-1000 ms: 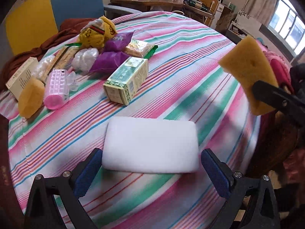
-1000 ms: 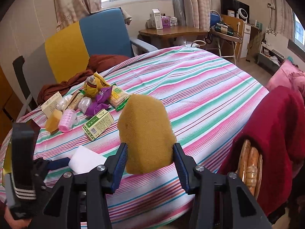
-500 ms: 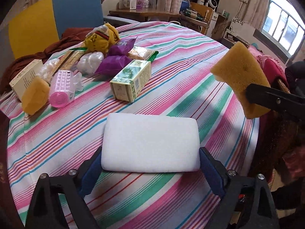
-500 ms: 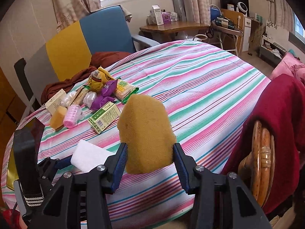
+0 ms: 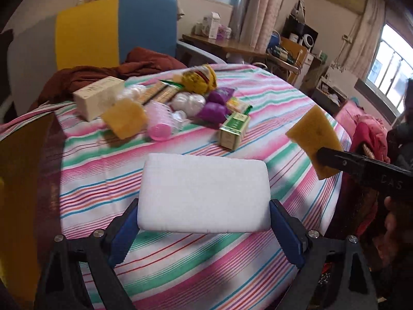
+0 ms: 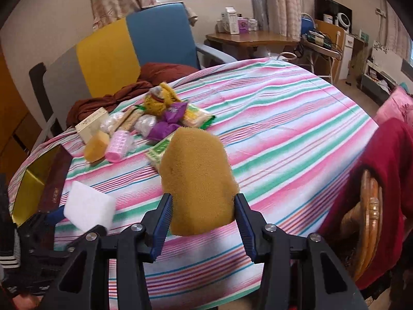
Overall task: Organize objects
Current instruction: 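Carry the white block and yellow sponge into the gold tray and release both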
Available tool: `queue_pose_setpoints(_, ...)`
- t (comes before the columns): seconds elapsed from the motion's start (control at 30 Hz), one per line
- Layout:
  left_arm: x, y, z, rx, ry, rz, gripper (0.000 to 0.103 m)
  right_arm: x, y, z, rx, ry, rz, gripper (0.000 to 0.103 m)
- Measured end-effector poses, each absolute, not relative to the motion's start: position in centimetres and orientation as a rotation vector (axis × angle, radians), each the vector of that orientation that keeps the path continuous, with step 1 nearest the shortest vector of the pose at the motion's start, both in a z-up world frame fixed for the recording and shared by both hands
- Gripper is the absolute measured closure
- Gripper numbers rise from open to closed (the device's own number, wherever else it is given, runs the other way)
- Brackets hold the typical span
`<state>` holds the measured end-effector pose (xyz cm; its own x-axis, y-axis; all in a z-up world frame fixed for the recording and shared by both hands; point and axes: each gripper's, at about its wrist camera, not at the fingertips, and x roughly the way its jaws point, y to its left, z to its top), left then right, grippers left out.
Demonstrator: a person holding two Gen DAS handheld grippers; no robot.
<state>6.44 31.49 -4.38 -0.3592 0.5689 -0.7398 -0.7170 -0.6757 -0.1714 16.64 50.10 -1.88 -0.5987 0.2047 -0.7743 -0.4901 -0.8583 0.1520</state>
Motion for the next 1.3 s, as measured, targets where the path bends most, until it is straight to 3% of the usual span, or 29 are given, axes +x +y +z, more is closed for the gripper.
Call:
queue_pose_setpoints(0.4, 3.3, 18.1, -2.3, -1.050, 0.021, 2.318, 0.009, 12.1, 39.9, -0.3, -1.204, 0.439, 2.646, 0.055)
queue_pose_setpoints(0.83, -1.1, 4.2, -4.5, -1.210, -0.120, 2.572, 0.008, 5.7, 25.6, 1.0, -1.309, 0.343, 2.925, 0.054)
queue_pose_setpoints(1.1, -2.0, 0.0, -5.3, -1.268, -0.161, 2.634, 0.006, 2.2, 19.8, -2.2, -1.484, 0.404, 2.932, 0.053)
queue_pose_setpoints(1.3, -2.1, -1.8, -5.1, -1.304, -0.237, 2.675, 0.000, 1.0, 18.1, -5.0, -1.607, 0.608, 2.892, 0.044)
